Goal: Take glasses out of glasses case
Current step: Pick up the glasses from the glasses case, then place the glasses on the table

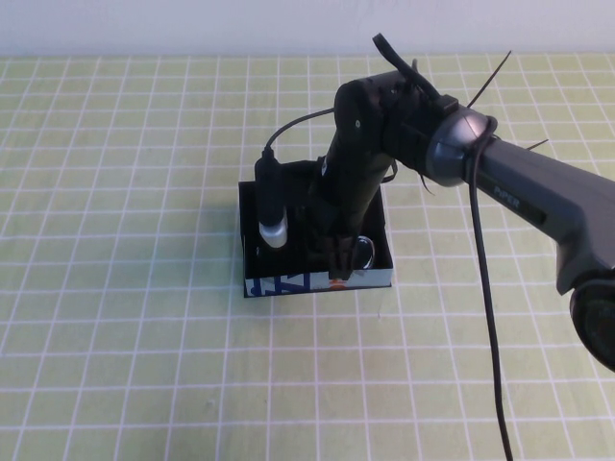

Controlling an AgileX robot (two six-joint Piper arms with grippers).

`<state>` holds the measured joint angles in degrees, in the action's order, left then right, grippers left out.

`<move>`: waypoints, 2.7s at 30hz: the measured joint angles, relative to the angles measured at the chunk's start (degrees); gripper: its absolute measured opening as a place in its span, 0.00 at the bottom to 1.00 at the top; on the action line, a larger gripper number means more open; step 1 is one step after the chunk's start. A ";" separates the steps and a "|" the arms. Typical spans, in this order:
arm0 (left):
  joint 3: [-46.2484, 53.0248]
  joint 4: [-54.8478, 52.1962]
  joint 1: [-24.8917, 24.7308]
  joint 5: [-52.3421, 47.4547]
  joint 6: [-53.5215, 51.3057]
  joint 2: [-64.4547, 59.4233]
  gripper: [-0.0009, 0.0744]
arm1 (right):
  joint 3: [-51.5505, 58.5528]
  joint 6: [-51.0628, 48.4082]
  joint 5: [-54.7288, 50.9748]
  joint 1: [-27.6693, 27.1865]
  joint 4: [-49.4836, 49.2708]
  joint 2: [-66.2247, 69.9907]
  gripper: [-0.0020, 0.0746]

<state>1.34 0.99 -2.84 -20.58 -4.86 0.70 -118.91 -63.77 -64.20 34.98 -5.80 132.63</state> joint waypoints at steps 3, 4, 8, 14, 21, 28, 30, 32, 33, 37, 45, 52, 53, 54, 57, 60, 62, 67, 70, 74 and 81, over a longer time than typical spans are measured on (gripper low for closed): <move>0.00 0.00 0.00 0.00 0.00 0.00 0.01 | 0.00 0.04 -0.55 0.00 0.12 0.00 0.36; 0.00 0.00 0.00 0.00 0.00 0.00 0.01 | 0.00 0.13 -0.80 0.00 0.21 0.00 0.36; 0.00 0.00 0.00 0.00 0.00 0.00 0.01 | 0.00 0.17 -2.03 0.00 0.26 0.00 0.36; 0.00 0.00 0.00 0.00 0.00 0.00 0.01 | 0.00 0.17 -2.31 0.00 0.88 0.00 0.35; 0.00 0.00 0.00 0.00 0.00 0.00 0.01 | 0.00 0.17 -2.53 0.00 1.44 0.00 0.31; 0.00 0.00 0.00 0.00 0.00 0.00 0.01 | -0.04 0.26 -2.95 0.00 1.19 -0.11 0.10; 0.00 0.00 0.00 0.00 0.00 0.00 0.01 | -0.04 0.26 -2.95 0.00 1.19 -0.11 0.10; 0.00 0.00 0.00 0.00 0.00 0.00 0.01 | -0.04 0.26 -3.21 0.00 1.19 -0.23 0.10; 0.00 0.00 0.00 0.00 0.00 0.00 0.01 | -0.04 0.30 -3.47 0.00 1.19 -0.35 0.10; 0.00 0.00 0.00 0.00 0.00 0.00 0.01 | -0.04 2.66 -5.33 0.00 1.61 -1.67 0.10; 0.00 0.00 0.00 0.00 0.00 0.00 0.01 | -0.04 19.49 -6.29 0.00 3.76 -12.33 0.10; 0.00 0.00 0.00 0.00 0.00 0.00 0.01 | 7.17 36.67 -6.50 -0.62 8.53 -23.63 0.10; 0.00 0.00 0.00 0.00 0.00 0.00 0.01 | 9.71 38.54 -6.50 -1.17 8.78 -25.71 0.10; 0.00 0.00 0.00 0.00 0.00 0.00 0.01 | 12.47 40.43 -6.61 -1.91 8.91 -27.87 0.10; 0.00 0.00 0.00 0.00 0.00 0.00 0.01 | 20.92 46.26 -6.84 -5.30 9.05 -33.79 0.10; 0.00 0.00 0.00 0.00 0.00 0.00 0.01 | 29.13 50.66 -6.83 -9.31 9.27 -38.74 0.10; 0.00 0.00 0.00 0.00 0.00 0.00 0.01 | 34.07 53.04 -6.34 -12.67 8.63 -40.89 0.10; 0.00 0.00 0.00 0.00 0.00 0.00 0.01 | 42.42 55.11 -0.70 -20.06 3.49 -41.39 0.10; 0.00 0.00 0.00 0.00 0.00 0.00 0.01 | 46.00 55.24 5.83 -23.35 0.72 -40.08 0.10; 0.00 0.00 0.00 0.00 0.00 0.00 0.01 | 47.34 55.34 10.67 -25.94 -3.38 -36.51 0.10; 0.00 0.00 0.00 0.00 0.00 0.00 0.01 | 47.43 53.07 14.30 -26.18 -8.87 -29.88 0.09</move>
<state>1.34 0.99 -2.84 -20.58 -4.86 0.70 -71.48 -10.70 -49.90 8.80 -14.68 102.76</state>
